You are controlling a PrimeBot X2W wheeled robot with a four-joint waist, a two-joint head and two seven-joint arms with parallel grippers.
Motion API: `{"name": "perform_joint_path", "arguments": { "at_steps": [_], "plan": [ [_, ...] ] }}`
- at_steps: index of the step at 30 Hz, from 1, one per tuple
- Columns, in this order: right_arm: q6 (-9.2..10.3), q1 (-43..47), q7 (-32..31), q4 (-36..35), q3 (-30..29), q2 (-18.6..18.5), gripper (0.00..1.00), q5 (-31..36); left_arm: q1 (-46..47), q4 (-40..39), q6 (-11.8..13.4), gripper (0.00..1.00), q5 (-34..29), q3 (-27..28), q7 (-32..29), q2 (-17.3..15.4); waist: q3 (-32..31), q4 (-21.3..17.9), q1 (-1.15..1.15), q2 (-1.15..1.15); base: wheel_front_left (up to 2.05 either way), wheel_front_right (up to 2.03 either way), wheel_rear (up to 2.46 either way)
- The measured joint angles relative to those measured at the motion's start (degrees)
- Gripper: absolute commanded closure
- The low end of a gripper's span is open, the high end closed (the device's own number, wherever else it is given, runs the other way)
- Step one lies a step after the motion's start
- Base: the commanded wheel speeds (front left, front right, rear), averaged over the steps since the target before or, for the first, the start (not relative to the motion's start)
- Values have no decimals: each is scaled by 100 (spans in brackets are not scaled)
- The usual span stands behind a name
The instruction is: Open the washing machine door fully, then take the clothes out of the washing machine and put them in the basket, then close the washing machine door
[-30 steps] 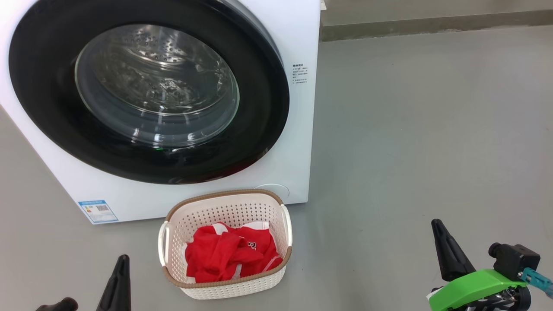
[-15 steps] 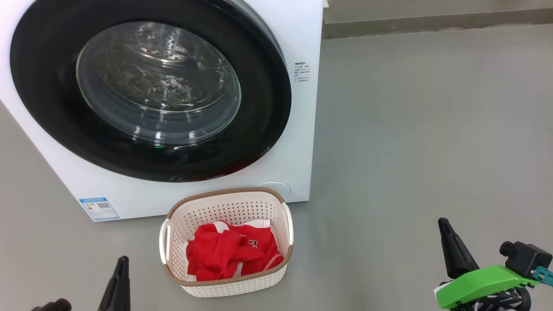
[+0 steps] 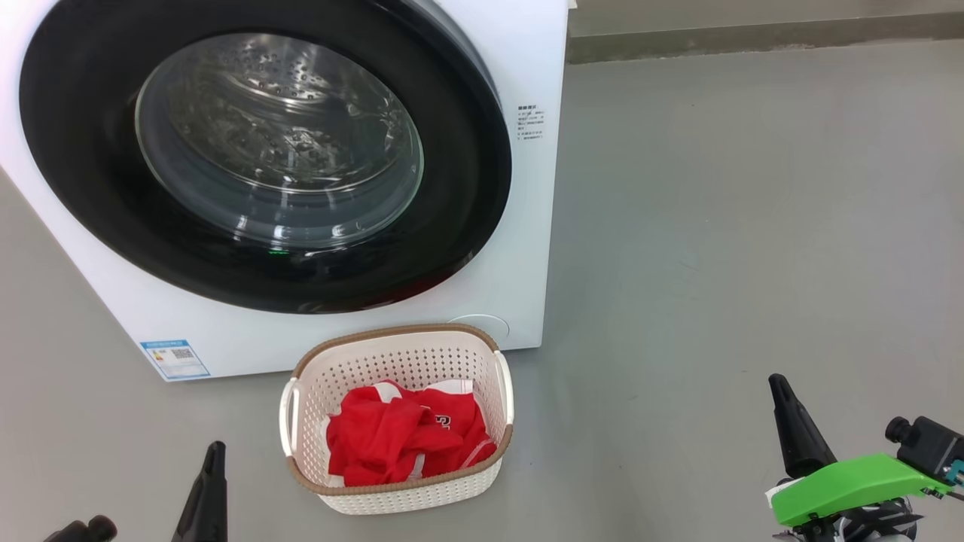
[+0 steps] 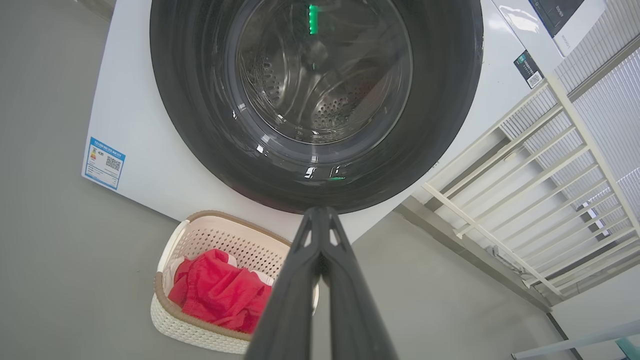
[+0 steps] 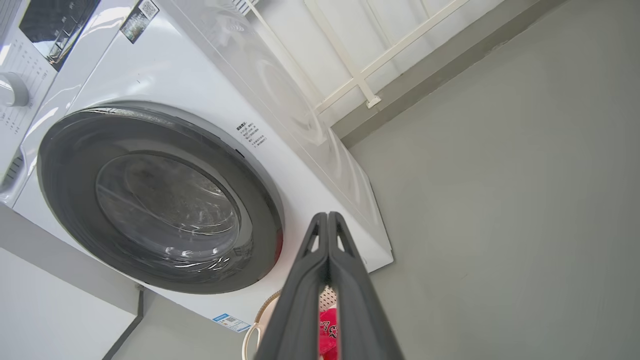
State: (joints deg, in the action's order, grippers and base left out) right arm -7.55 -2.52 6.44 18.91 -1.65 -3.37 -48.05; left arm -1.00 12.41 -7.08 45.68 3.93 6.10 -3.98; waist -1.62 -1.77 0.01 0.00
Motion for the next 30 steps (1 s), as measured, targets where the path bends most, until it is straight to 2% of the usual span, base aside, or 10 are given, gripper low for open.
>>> {"name": "perform_joint_path", "arguments": {
  "at_steps": [30],
  "plan": [
    [1, -5, -497, -113, -235, 29, 100, -1686, 139, 103, 0, 100, 1771, 23, -461, 94, 70, 69, 0, 0, 0, 0, 0]
  ]
}}
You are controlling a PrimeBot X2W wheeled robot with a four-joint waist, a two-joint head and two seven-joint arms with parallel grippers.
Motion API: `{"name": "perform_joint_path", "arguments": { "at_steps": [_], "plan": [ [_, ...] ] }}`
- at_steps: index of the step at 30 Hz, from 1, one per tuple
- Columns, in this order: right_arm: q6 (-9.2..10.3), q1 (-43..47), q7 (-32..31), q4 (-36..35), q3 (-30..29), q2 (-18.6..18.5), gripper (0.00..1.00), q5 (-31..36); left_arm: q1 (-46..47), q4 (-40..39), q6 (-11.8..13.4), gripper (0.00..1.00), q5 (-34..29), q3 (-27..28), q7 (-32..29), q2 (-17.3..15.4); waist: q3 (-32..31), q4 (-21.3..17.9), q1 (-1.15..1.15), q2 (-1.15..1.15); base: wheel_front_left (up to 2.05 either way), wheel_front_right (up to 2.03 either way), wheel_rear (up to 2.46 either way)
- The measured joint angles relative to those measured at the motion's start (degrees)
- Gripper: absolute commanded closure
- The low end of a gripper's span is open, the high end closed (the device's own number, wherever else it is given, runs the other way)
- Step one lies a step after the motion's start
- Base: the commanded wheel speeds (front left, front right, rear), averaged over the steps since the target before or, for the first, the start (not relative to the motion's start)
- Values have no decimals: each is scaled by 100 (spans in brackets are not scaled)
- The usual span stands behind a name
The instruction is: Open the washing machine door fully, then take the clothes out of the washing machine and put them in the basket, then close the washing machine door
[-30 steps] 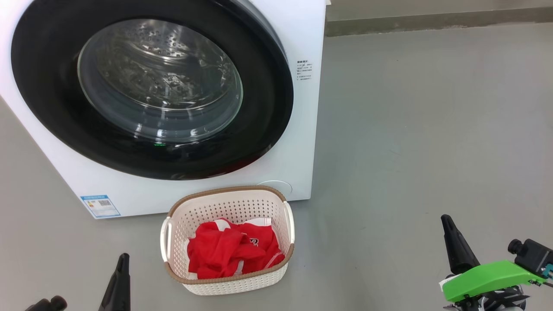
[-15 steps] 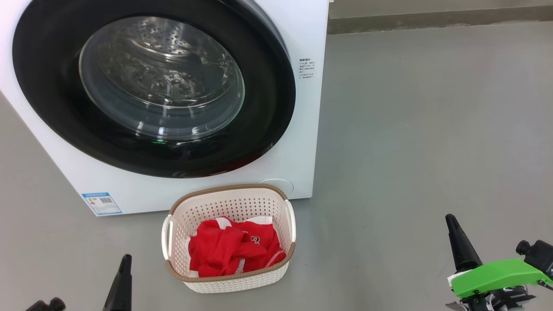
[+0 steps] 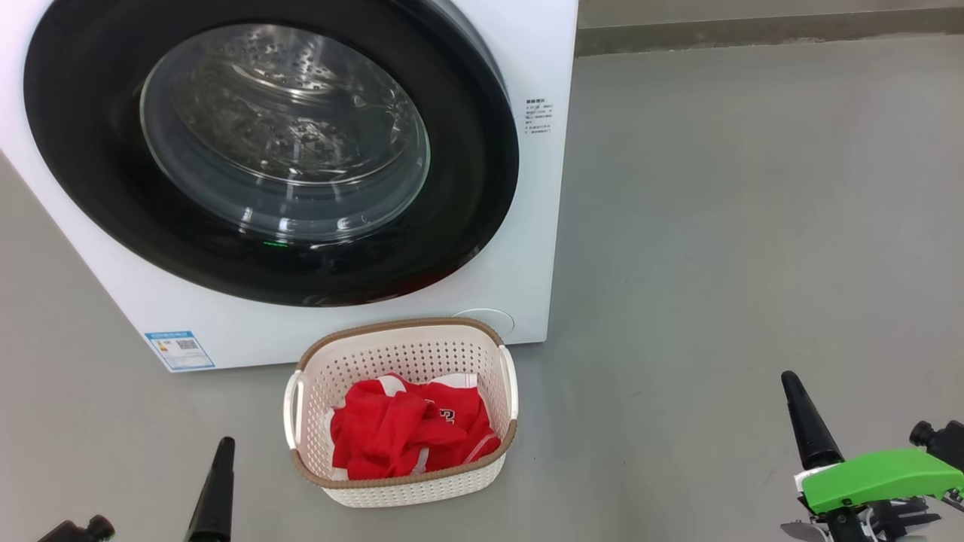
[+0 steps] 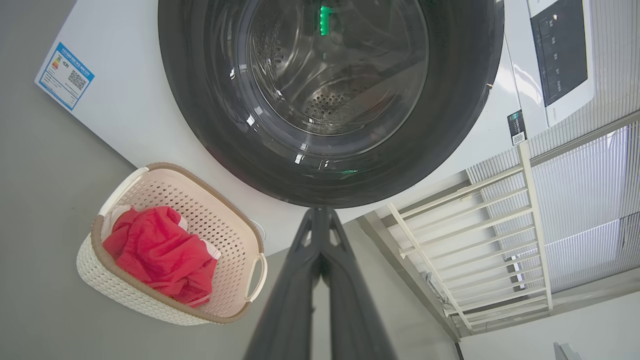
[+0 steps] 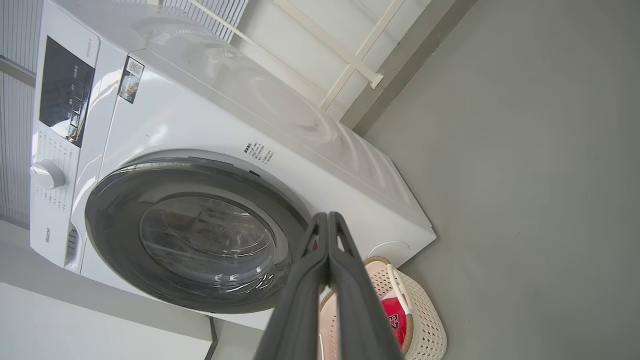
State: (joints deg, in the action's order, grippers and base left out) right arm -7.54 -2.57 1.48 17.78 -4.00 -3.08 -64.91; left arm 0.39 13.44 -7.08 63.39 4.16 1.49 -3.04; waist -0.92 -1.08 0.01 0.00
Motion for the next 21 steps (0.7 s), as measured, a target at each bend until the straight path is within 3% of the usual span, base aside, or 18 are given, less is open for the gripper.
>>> {"name": "perform_joint_path", "arguments": {
  "at_steps": [21],
  "plan": [
    [0, -18, -355, -91, -138, 19, 100, -1251, 144, 74, -1, 100, 1325, 15, -352, 26, 51, 50, 0, 0, 0, 0, 0]
  ]
}}
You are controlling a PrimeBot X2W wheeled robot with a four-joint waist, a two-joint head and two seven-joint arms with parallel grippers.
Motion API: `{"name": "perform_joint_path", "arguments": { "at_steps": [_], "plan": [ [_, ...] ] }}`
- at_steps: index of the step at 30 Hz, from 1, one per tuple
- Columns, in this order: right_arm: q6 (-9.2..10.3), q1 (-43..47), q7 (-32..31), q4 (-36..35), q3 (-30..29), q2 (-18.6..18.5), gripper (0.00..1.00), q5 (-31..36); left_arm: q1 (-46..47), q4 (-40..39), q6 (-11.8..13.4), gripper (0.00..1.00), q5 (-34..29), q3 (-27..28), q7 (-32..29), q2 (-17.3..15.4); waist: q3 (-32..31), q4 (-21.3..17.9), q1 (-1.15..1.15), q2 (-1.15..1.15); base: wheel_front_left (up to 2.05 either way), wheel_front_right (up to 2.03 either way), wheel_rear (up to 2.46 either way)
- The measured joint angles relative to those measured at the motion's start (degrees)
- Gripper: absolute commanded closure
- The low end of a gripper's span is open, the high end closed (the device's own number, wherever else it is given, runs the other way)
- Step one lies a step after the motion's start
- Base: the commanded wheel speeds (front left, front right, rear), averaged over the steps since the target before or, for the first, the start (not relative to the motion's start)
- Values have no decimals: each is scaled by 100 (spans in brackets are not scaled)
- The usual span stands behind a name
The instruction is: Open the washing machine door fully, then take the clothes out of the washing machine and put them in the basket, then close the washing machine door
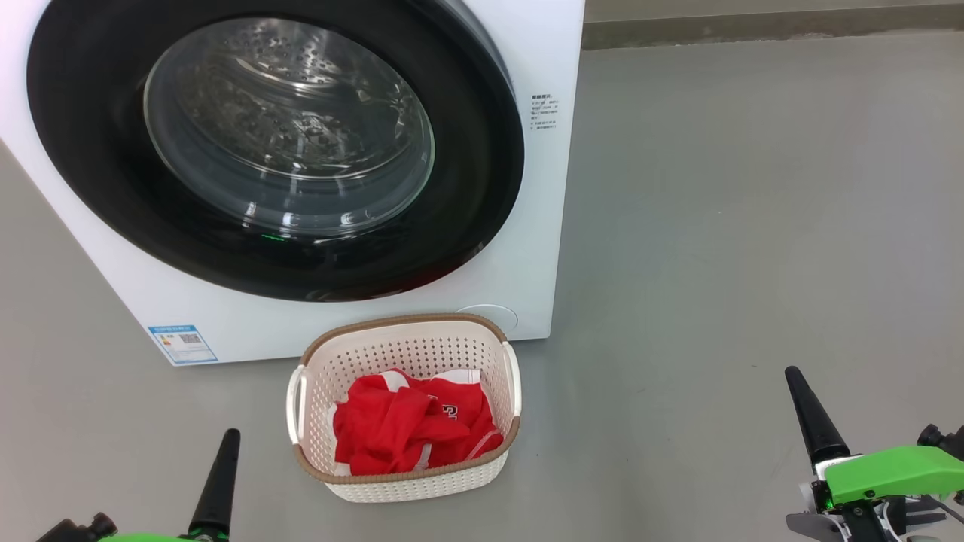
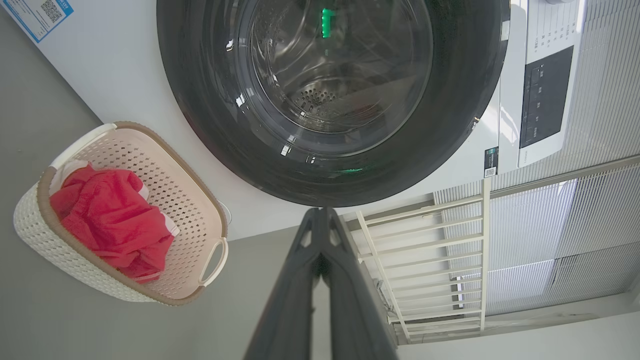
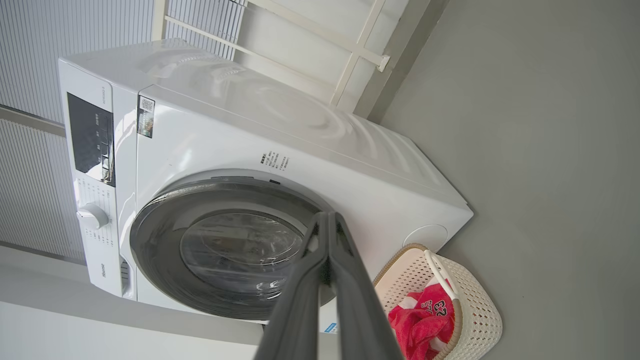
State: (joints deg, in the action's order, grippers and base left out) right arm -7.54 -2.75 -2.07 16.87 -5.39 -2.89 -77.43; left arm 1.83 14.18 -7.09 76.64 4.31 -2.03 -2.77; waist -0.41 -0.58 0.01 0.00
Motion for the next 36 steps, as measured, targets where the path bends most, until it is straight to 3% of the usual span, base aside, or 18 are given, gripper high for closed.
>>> {"name": "perform_joint_path", "arguments": {
  "at_steps": [26, 36],
  "plan": [
    [1, -98, -408, -94, -180, 33, 100, -1379, 206, 97, 0, 100, 1475, 22, -414, 32, 58, 57, 0, 0, 0, 0, 0],
    [1, -98, -408, -99, -188, 51, 100, -1443, 206, 102, 0, 100, 1514, 22, -426, 37, 59, 58, 0, 0, 0, 0, 0]
  ]
}}
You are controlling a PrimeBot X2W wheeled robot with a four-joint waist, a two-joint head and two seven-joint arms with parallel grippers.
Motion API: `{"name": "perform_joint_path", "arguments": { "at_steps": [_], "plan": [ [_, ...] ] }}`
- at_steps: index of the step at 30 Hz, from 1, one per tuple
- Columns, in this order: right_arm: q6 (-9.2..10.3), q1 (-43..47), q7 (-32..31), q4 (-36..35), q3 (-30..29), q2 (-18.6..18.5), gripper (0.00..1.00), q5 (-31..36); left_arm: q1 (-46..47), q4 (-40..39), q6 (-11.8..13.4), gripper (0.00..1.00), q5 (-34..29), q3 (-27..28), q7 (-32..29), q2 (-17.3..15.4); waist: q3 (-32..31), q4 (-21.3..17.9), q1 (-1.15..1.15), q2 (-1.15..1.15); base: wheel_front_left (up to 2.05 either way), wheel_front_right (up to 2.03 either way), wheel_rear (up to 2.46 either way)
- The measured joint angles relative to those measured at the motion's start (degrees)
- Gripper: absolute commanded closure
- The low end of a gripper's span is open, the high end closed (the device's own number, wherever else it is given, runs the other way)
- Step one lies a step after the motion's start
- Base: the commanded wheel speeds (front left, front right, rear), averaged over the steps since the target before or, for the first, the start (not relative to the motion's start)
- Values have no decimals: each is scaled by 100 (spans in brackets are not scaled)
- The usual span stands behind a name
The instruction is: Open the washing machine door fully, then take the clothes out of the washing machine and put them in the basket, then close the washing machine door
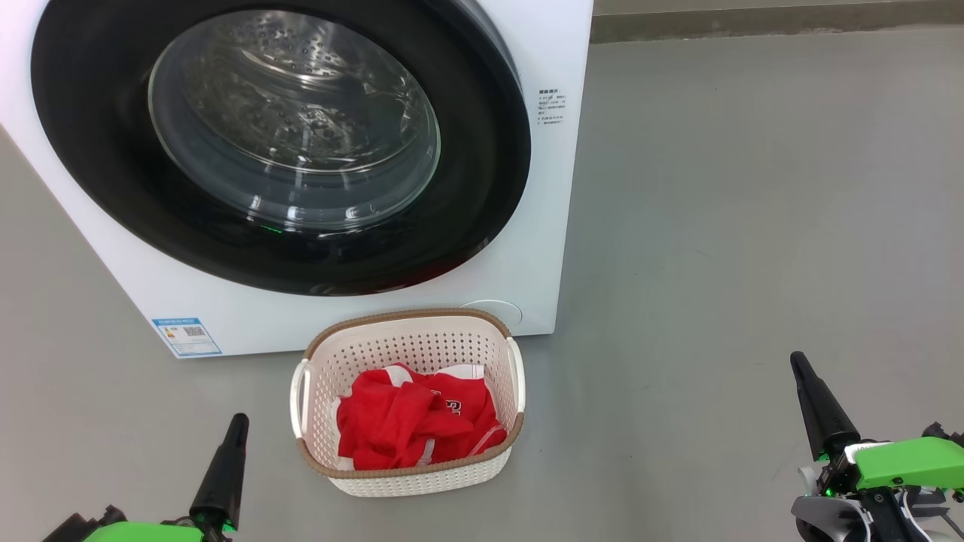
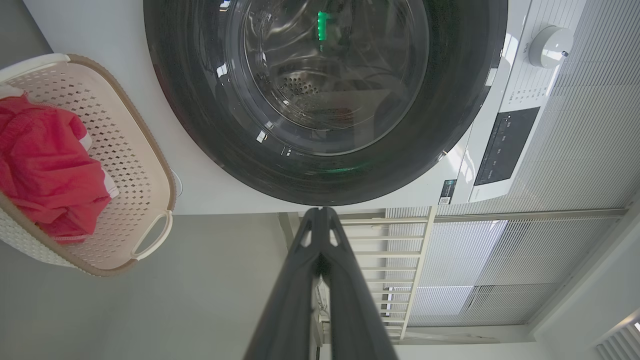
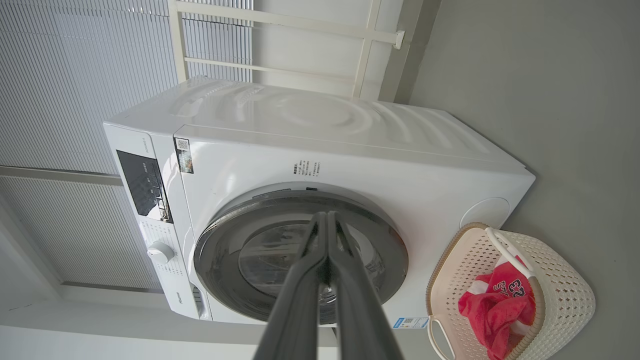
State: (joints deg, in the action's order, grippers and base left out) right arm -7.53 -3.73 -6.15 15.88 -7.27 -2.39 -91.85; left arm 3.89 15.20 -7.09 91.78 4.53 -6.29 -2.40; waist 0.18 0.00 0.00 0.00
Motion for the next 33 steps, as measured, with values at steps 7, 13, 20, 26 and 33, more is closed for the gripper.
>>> {"name": "perform_joint_path", "arguments": {
  "at_steps": [7, 13, 20, 26, 33],
  "plan": [
    [0, 0, 0, 0, 0, 0, 100, 0, 0, 1, 0, 100, 0, 0, 0, 1, 0, 0, 0, 0, 0, 0, 0],
    [0, 0, 0, -1, -1, 0, 100, 0, 0, 1, 0, 100, 0, 0, 0, 1, 0, 0, 0, 0, 0, 0, 0],
    [0, 0, 0, -1, -1, 0, 100, 0, 0, 1, 0, 100, 0, 0, 0, 1, 0, 0, 0, 0, 0, 0, 0],
    [0, 0, 0, -1, -1, 1, 100, 0, 0, 1, 0, 100, 0, 0, 0, 1, 0, 0, 0, 0, 0, 0, 0],
    [0, 0, 1, -2, -1, 1, 100, 0, 0, 1, 0, 100, 0, 0, 0, 1, 0, 0, 0, 0, 0, 0, 0]
  ]
}}
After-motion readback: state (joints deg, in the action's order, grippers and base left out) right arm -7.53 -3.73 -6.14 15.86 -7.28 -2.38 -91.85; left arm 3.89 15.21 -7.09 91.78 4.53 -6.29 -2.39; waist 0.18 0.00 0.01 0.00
